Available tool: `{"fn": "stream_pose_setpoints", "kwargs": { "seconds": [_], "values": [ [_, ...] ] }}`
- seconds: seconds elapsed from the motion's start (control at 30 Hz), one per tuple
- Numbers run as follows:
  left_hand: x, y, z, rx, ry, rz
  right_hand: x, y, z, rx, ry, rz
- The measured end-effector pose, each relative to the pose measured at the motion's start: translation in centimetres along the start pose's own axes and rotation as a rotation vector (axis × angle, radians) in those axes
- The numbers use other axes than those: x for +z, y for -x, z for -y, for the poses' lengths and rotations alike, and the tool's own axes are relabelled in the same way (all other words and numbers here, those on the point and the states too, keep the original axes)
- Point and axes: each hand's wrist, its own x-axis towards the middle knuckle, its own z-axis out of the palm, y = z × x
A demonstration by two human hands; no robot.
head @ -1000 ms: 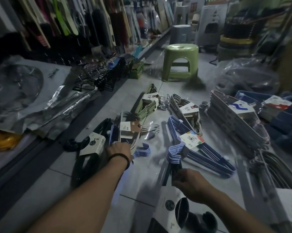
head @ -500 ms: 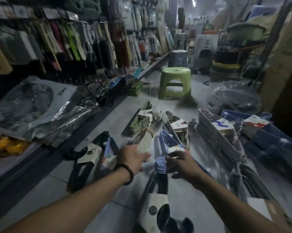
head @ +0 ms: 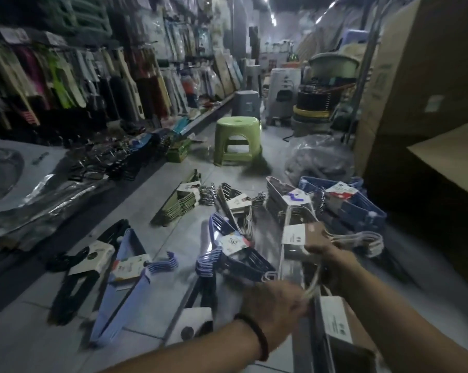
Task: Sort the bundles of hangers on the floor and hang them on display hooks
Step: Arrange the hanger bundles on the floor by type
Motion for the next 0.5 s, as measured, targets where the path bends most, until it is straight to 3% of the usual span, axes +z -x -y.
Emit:
{"fn": "stream_pose_setpoints", "kwargs": {
  "seconds": [0.1, 0.17, 0.27, 0.4, 0.5],
  "values": [
    [0.9, -1.6, -3.2, 0.115, -0.007, -0.001, -3.9, 0.6, -0.7, -0.081, -0.001, -0.118],
    [0.9, -2.4, -4.7, 0.022, 0.181, 0.004, -5.8, 1.2, -0.4, -0.112, 0.004, -0.167],
    [1.4, -4.1, -5.7, -0.128, 0.414, -0.137, -8.4, 1.0, -0.1, -0.118, -0.055, -0.205],
    [2.1, -6.1, -5.3, -0.243, 0.339, -0.318, -11.2, -0.1, -1.1, -0.09, -0.248, -0.195],
    [3.5, -7.5, -4.1, -0.491, 0.335, -0.197, -12.9, -0.5, -2.2, -0.099, -0.329, -0.185]
  ]
}}
